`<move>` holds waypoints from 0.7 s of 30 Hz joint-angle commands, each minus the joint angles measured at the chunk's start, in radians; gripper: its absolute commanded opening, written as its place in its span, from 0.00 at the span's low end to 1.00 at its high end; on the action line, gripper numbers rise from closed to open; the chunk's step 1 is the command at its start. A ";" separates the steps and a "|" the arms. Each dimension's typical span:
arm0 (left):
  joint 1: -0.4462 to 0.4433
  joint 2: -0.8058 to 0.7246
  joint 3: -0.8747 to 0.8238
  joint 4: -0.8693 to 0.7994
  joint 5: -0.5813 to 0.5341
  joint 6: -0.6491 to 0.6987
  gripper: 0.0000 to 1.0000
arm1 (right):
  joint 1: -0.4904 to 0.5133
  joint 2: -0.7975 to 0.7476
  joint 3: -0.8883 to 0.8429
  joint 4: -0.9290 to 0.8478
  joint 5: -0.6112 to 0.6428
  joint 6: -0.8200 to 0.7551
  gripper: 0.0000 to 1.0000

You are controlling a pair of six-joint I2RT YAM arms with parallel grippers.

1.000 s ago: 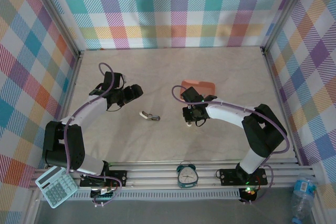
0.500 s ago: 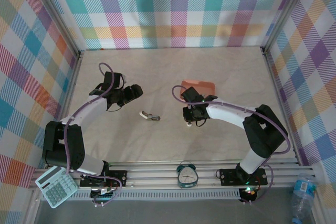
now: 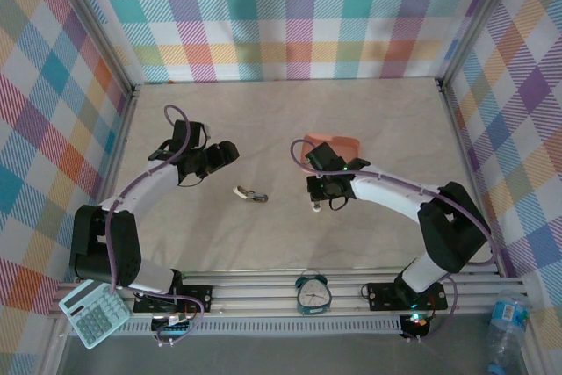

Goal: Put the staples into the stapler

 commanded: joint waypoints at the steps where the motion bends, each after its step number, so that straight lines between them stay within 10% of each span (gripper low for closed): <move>1: 0.008 -0.030 -0.015 0.017 0.017 -0.005 0.76 | 0.008 0.036 0.023 0.004 -0.014 -0.006 0.14; 21: 0.008 -0.027 -0.019 0.016 0.018 -0.003 0.76 | 0.006 0.101 0.045 0.003 -0.017 -0.014 0.14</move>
